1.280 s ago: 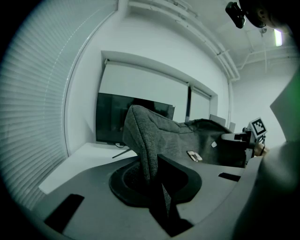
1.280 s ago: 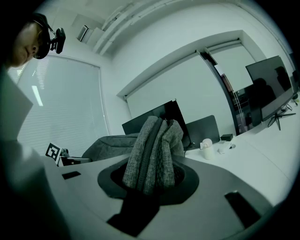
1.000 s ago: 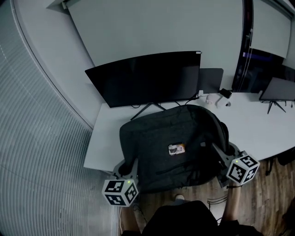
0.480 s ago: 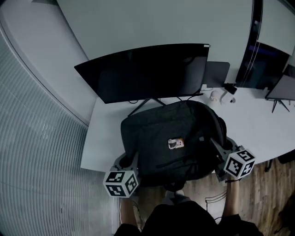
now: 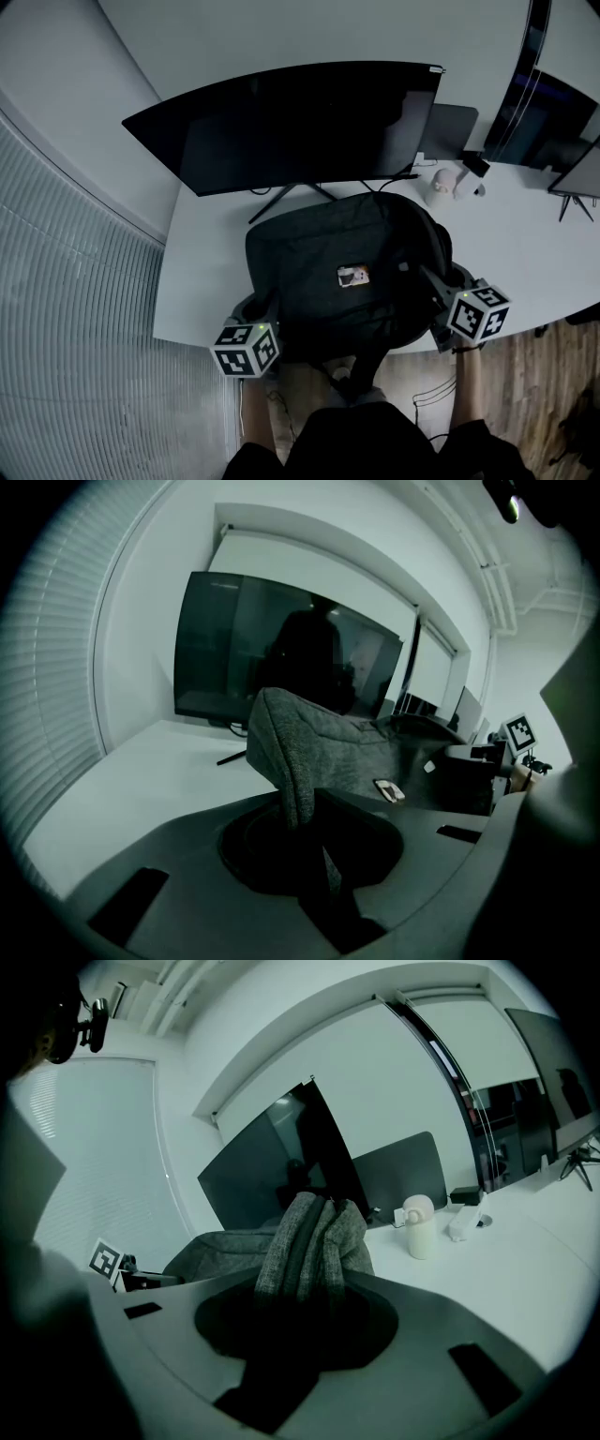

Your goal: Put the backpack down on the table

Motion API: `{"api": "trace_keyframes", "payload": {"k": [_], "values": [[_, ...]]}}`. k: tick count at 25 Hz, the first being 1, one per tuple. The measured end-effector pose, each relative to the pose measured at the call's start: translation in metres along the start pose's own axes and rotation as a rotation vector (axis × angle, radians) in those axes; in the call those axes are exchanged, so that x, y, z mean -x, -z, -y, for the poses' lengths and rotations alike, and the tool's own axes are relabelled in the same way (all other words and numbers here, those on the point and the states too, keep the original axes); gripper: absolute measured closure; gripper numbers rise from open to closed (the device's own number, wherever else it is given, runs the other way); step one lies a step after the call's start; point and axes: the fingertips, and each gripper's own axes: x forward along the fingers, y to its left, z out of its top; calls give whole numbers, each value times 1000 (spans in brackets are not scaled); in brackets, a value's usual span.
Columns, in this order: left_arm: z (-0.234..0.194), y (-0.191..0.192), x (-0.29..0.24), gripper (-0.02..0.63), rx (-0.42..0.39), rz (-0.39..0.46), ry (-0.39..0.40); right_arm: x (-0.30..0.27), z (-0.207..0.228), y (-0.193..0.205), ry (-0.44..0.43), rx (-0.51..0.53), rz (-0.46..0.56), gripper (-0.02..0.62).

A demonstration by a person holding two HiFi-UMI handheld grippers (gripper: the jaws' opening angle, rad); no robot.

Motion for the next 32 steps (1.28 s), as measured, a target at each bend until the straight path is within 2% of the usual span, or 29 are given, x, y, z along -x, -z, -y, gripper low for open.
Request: {"api": "trace_keyframes", "payload": {"k": [14, 23, 32], "values": [[-18, 27, -50, 552, 24, -110, 13, -40, 33, 33, 36, -45, -122, 483], [-24, 34, -65, 551, 51, -147, 14, -48, 49, 48, 65, -85, -177, 483], [-35, 46, -78, 491, 53, -211, -42, -55, 67, 66, 107, -123, -250, 480]]}}
